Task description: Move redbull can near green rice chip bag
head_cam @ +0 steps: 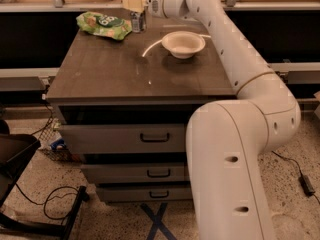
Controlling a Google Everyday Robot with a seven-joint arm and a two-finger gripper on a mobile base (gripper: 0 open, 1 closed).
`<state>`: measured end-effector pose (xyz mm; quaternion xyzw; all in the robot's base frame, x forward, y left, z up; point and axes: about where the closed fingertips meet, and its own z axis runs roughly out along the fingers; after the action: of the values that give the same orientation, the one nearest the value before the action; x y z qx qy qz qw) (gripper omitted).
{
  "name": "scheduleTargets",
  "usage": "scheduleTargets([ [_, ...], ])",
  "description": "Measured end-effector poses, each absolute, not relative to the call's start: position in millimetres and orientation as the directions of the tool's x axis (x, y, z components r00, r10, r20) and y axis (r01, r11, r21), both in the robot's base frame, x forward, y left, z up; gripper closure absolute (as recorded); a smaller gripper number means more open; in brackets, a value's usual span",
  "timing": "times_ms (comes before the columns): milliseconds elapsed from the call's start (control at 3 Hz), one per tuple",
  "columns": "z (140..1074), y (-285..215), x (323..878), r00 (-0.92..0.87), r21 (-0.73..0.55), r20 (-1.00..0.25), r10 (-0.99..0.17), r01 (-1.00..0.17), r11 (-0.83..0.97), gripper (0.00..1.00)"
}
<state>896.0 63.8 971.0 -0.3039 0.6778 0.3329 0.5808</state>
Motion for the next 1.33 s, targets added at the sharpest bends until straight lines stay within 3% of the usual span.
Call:
scheduleTargets([
  [1333, 936.4, 41.6, 984.3, -0.092, 0.067, -0.996, 0.016, -0.593, 0.802, 1.0],
])
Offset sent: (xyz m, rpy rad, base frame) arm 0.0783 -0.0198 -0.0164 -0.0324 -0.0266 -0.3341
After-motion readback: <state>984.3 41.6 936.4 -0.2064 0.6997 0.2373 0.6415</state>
